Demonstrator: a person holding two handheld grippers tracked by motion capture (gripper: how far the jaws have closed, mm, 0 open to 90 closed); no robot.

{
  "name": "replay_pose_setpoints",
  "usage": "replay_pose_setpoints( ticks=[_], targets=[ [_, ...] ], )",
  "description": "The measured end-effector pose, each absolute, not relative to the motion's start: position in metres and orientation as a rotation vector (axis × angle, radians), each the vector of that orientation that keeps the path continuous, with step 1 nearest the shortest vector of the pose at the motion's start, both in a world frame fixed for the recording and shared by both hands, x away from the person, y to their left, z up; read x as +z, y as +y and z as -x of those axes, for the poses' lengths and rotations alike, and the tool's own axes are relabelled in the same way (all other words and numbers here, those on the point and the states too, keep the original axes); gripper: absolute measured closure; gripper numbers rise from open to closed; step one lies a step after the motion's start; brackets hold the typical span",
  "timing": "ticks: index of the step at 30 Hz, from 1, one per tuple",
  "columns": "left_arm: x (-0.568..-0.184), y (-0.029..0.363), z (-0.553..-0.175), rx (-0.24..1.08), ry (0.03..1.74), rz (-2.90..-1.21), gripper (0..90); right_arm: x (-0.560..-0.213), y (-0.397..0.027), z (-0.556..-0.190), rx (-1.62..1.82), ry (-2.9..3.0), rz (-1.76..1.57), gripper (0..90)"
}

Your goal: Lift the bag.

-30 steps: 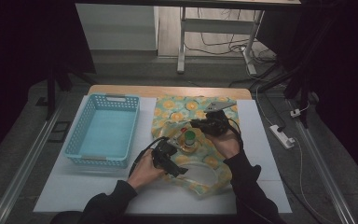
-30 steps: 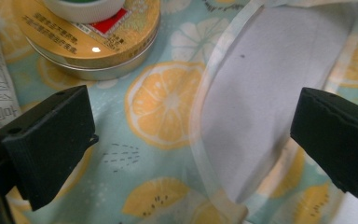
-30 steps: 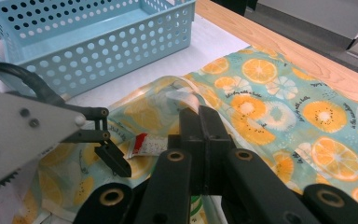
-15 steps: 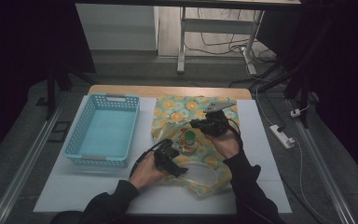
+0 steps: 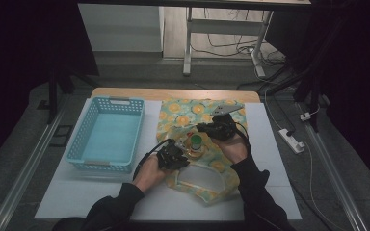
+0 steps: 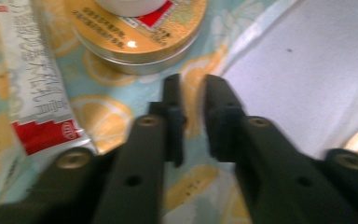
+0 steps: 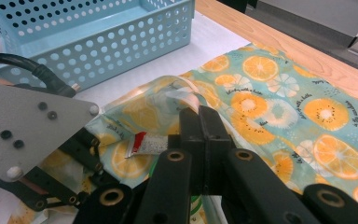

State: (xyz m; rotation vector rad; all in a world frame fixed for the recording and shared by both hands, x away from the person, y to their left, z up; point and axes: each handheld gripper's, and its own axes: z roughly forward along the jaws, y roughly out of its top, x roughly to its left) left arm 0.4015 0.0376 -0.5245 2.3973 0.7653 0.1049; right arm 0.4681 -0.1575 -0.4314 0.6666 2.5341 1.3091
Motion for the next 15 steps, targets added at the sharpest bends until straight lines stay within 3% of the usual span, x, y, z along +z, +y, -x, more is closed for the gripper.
replay_pose_setpoints(
  ticks=[1, 15],
  targets=[
    [-0.5244, 0.0371, -0.4012, 0.109, 0.767, -2.4, 89.0, -0.4316, -0.1572, -0.468, 1.309, 2.535, -0.667, 90.0],
    [-0.5149, 0.0395, -0.4015, 0.064, 0.863, -2.346, 90.0, -0.4299, -0.1585, -0.4678, 1.307, 2.547, -0.669, 90.0]
  ],
)
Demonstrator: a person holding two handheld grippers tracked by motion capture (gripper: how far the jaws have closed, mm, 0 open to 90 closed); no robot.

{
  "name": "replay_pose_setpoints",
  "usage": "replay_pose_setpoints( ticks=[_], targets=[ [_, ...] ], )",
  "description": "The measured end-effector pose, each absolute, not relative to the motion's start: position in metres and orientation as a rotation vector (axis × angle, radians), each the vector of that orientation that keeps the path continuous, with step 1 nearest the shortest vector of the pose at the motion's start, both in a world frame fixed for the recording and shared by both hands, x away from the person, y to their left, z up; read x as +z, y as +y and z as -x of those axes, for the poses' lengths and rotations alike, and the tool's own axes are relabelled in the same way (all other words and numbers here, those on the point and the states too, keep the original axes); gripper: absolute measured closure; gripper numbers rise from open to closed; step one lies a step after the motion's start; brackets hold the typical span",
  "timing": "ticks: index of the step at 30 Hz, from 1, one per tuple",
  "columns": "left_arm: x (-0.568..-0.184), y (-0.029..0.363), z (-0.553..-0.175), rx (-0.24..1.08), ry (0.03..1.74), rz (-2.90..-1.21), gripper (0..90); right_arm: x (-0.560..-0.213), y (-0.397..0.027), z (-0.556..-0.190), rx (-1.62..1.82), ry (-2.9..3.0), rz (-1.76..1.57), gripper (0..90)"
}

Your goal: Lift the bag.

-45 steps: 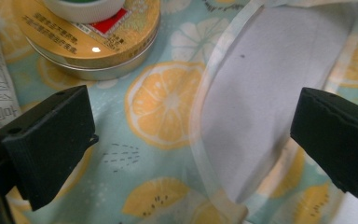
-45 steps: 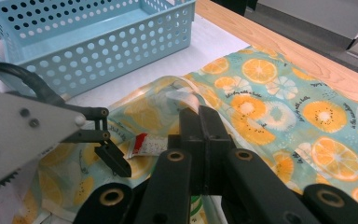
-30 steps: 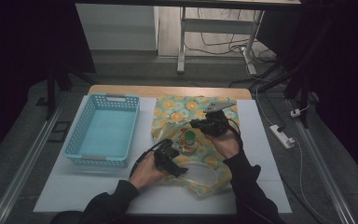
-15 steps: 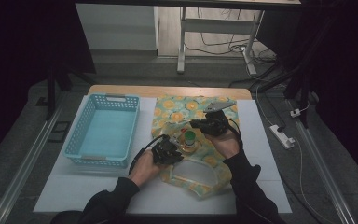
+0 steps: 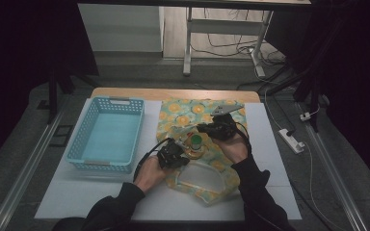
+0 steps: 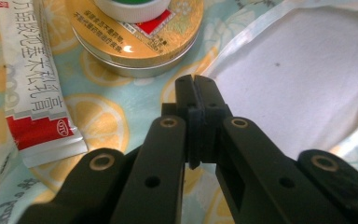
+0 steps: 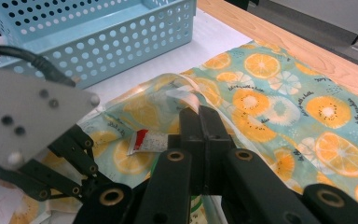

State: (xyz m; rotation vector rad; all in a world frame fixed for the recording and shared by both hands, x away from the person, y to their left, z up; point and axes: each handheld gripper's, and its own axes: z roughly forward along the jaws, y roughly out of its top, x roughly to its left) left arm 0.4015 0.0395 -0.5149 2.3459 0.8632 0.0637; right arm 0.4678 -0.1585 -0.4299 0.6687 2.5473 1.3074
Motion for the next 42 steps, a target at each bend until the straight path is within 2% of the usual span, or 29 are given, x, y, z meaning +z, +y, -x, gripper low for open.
replay_pose_setpoints(
  ticks=[28, 42],
  targets=[
    [-0.454, 0.056, -0.407, -0.069, 0.806, -2.254, 90.0, -0.395, -0.15, -0.472, 1.256, 2.564, -0.638, 90.0],
    [-0.409, 0.073, -0.42, -0.042, 0.804, -2.219, 90.0, -0.381, -0.143, -0.47, 1.252, 2.592, -0.597, 90.0]
  ],
)
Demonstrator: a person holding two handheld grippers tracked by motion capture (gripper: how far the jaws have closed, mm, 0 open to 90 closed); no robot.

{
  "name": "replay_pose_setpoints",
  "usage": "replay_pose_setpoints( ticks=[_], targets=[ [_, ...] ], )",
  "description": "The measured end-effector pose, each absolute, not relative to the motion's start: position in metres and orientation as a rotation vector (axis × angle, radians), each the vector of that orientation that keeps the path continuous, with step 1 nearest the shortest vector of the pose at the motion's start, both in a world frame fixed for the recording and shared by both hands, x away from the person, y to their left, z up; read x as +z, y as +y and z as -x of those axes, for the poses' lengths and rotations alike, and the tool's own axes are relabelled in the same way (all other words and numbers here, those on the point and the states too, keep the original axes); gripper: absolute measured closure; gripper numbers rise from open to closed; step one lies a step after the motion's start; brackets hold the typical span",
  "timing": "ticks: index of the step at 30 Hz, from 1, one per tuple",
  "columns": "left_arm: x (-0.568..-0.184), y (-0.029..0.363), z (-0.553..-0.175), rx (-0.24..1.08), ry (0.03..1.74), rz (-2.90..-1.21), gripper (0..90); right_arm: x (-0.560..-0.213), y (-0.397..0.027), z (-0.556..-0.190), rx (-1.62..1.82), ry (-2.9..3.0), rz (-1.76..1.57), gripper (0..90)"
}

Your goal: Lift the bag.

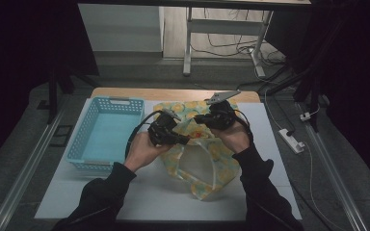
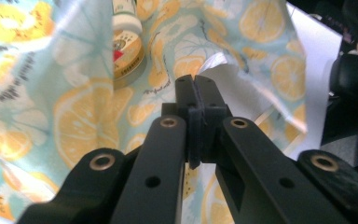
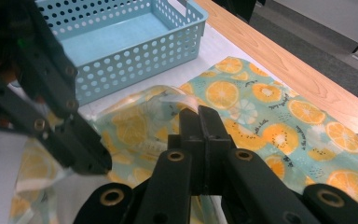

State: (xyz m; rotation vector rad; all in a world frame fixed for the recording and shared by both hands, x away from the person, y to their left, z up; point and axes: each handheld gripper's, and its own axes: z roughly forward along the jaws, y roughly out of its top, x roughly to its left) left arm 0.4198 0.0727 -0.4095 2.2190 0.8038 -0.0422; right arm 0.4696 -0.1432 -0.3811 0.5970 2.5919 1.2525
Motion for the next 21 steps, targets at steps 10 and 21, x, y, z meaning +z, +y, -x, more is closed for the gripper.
replay_pose_setpoints(
  ticks=[10, 21],
  targets=[
    [-0.379, 0.091, -0.43, -0.034, 0.811, -2.166, 90.0, -0.368, -0.15, -0.469, 1.312, 2.604, -0.612, 90.0],
    [-0.349, 0.107, -0.442, -0.025, 0.817, -2.108, 90.0, -0.349, -0.149, -0.465, 1.332, 2.588, -0.579, 90.0]
  ],
)
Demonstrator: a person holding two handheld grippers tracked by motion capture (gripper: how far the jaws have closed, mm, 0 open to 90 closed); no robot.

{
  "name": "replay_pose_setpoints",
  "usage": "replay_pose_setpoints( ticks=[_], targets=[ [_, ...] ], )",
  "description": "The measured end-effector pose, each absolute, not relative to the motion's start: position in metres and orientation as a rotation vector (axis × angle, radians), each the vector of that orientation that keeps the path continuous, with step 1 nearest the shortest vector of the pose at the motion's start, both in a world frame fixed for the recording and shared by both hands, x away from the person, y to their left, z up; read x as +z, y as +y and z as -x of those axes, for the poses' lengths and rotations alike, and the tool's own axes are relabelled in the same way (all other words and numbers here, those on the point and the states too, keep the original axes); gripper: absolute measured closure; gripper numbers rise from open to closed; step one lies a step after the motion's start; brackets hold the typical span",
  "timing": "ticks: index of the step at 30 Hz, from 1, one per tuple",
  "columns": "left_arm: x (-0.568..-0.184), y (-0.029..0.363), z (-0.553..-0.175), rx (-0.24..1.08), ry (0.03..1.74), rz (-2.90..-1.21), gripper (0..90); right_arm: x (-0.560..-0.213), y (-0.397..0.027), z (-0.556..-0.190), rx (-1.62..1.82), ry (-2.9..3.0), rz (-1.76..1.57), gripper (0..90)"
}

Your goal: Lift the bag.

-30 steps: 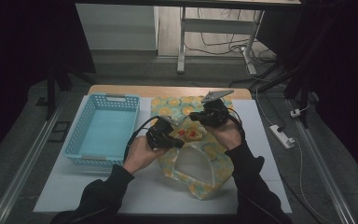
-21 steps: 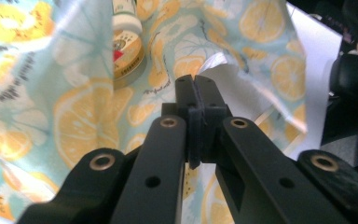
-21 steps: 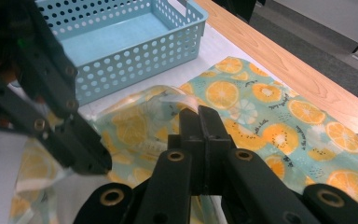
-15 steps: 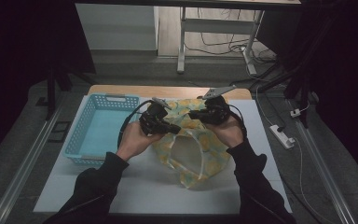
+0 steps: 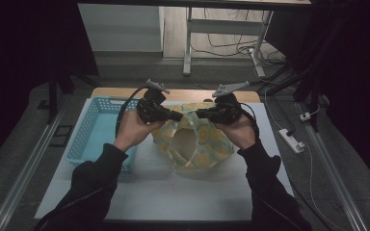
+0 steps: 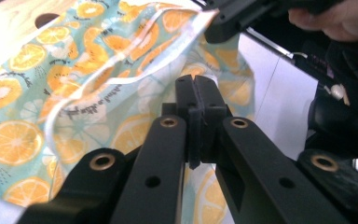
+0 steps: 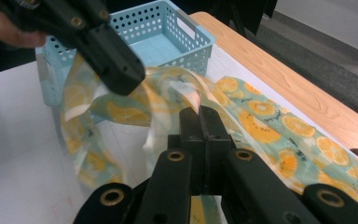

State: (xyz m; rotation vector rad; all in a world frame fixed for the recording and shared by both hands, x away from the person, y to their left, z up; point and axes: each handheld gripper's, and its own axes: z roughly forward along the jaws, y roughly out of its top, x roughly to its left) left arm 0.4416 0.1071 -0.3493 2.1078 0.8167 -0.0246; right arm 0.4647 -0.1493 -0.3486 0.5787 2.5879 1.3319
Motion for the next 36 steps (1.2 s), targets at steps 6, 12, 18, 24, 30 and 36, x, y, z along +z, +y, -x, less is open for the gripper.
replay_pose_setpoints(
  ticks=[6, 12, 18, 24, 30, 36],
  targets=[
    [-0.334, 0.115, -0.446, -0.021, 0.807, -2.093, 90.0, -0.338, -0.146, -0.462, 1.338, 2.58, -0.553, 90.0],
    [-0.318, 0.122, -0.449, 0.007, 0.801, -2.075, 90.0, -0.325, -0.142, -0.459, 1.351, 2.569, -0.531, 90.0],
    [-0.296, 0.127, -0.449, 0.035, 0.788, -2.046, 90.0, -0.309, -0.139, -0.456, 1.365, 2.552, -0.502, 90.0],
    [-0.276, 0.129, -0.448, 0.065, 0.782, -2.027, 90.0, -0.292, -0.137, -0.453, 1.377, 2.53, -0.478, 90.0],
    [-0.26, 0.125, -0.447, 0.101, 0.779, -2.029, 90.0, -0.279, -0.138, -0.451, 1.388, 2.515, -0.465, 90.0],
    [-0.245, 0.124, -0.447, 0.138, 0.767, -2.011, 90.0, -0.265, -0.141, -0.449, 1.403, 2.488, -0.462, 90.0]
  ],
)
